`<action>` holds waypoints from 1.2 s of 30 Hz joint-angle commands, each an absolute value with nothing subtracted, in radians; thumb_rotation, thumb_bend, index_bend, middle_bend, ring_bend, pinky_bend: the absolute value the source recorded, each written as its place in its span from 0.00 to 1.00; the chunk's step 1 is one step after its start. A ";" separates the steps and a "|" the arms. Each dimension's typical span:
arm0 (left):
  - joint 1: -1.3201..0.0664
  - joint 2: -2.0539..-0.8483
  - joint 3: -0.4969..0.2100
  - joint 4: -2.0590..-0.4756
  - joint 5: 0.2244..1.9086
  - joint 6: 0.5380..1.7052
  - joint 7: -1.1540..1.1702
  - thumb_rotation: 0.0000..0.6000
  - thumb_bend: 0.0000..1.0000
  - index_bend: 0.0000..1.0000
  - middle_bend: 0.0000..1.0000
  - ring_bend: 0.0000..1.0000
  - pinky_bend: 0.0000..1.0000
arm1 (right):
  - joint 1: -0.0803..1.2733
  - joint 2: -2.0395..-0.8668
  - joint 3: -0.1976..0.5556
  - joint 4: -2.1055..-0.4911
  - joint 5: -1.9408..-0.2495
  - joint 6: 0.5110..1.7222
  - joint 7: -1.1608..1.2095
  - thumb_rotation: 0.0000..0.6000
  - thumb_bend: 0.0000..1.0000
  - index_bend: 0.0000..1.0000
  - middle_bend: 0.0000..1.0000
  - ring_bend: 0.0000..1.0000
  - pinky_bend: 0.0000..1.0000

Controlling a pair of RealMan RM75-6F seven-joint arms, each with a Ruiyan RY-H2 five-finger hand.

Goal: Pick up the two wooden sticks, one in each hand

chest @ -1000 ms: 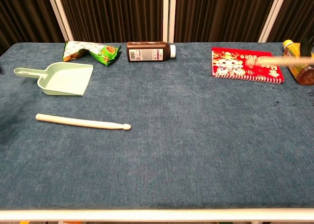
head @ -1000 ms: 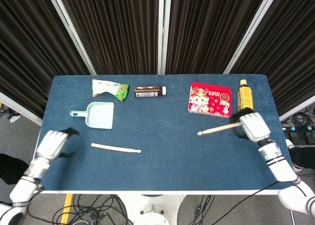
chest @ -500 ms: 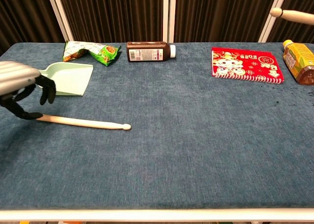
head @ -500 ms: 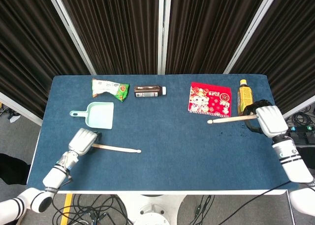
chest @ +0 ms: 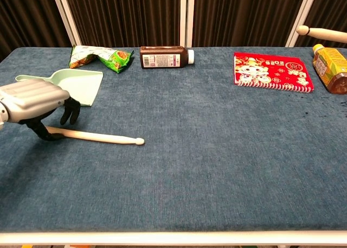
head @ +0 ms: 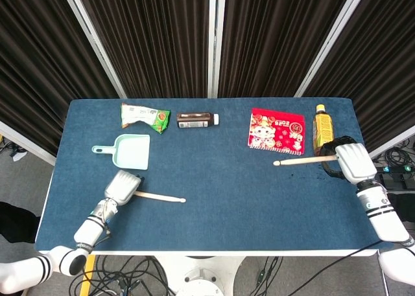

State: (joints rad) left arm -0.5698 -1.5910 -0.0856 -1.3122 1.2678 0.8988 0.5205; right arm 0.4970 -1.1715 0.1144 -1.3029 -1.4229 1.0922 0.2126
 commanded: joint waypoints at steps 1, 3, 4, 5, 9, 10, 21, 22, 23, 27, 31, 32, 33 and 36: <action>-0.575 -1.597 -0.080 -1.320 1.248 0.900 0.541 1.00 0.26 0.50 0.51 0.74 0.90 | 0.496 -1.175 0.113 -1.299 -1.423 1.090 0.216 1.00 0.64 0.66 0.56 0.31 0.24; -0.578 -1.597 -0.077 -1.324 1.240 0.902 0.549 1.00 0.26 0.51 0.51 0.74 0.90 | 0.495 -1.178 0.112 -1.295 -1.423 1.088 0.218 1.00 0.64 0.66 0.56 0.31 0.24; -0.578 -1.597 -0.076 -1.325 1.237 0.904 0.553 1.00 0.26 0.51 0.51 0.74 0.90 | 0.495 -1.180 0.111 -1.293 -1.424 1.087 0.219 1.00 0.64 0.66 0.57 0.31 0.24; -0.579 -1.597 -0.074 -1.327 1.234 0.905 0.557 1.00 0.26 0.52 0.51 0.74 0.90 | 0.495 -1.181 0.111 -1.292 -1.425 1.087 0.220 1.00 0.64 0.66 0.57 0.31 0.24; -0.583 -1.594 -0.070 -1.330 1.222 0.908 0.566 1.00 0.26 0.52 0.51 0.74 0.90 | 0.494 -1.185 0.109 -1.285 -1.427 1.085 0.221 1.00 0.64 0.66 0.57 0.31 0.24; -0.584 -1.595 -0.068 -1.331 1.219 0.911 0.569 1.00 0.26 0.52 0.51 0.74 0.90 | 0.494 -1.186 0.109 -1.284 -1.427 1.086 0.221 1.00 0.64 0.66 0.57 0.31 0.24; -0.601 -1.592 -0.055 -1.334 1.202 0.902 0.571 1.00 0.33 0.56 0.53 0.74 0.90 | 0.494 -1.193 0.107 -1.275 -1.427 1.077 0.222 1.00 0.64 0.66 0.57 0.31 0.24; -0.602 -1.593 -0.053 -1.333 1.204 0.903 0.568 1.00 0.35 0.57 0.54 0.74 0.90 | 0.494 -1.193 0.106 -1.275 -1.428 1.075 0.221 1.00 0.64 0.66 0.57 0.31 0.24; -0.603 -1.593 -0.051 -1.331 1.204 0.903 0.565 1.00 0.36 0.58 0.55 0.74 0.90 | 0.494 -1.194 0.105 -1.274 -1.428 1.074 0.221 1.00 0.64 0.66 0.57 0.31 0.24; -0.607 -1.592 -0.044 -1.323 1.207 0.891 0.544 1.00 0.39 0.60 0.57 0.74 0.90 | 0.492 -1.196 0.103 -1.273 -1.426 1.071 0.224 1.00 0.64 0.66 0.57 0.31 0.24; -0.608 -1.586 -0.036 -1.310 1.239 0.889 0.476 1.00 0.44 0.63 0.62 0.74 0.90 | 0.486 -1.200 0.095 -1.273 -1.426 1.065 0.230 1.00 0.64 0.66 0.57 0.31 0.24; -0.607 -1.586 -0.034 -1.304 1.251 0.894 0.456 1.00 0.45 0.64 0.64 0.74 0.90 | 0.484 -1.201 0.093 -1.274 -1.426 1.064 0.233 1.00 0.64 0.66 0.57 0.31 0.24; -0.604 -1.586 -0.032 -1.297 1.263 0.901 0.437 1.00 0.46 0.65 0.65 0.74 0.90 | 0.482 -1.202 0.091 -1.274 -1.427 1.064 0.236 1.00 0.64 0.66 0.57 0.31 0.24; -0.595 -1.584 -0.027 -1.282 1.296 0.919 0.360 1.00 0.49 0.67 0.68 0.74 0.91 | 0.474 -1.203 0.086 -1.274 -1.430 1.070 0.247 1.00 0.64 0.66 0.57 0.32 0.24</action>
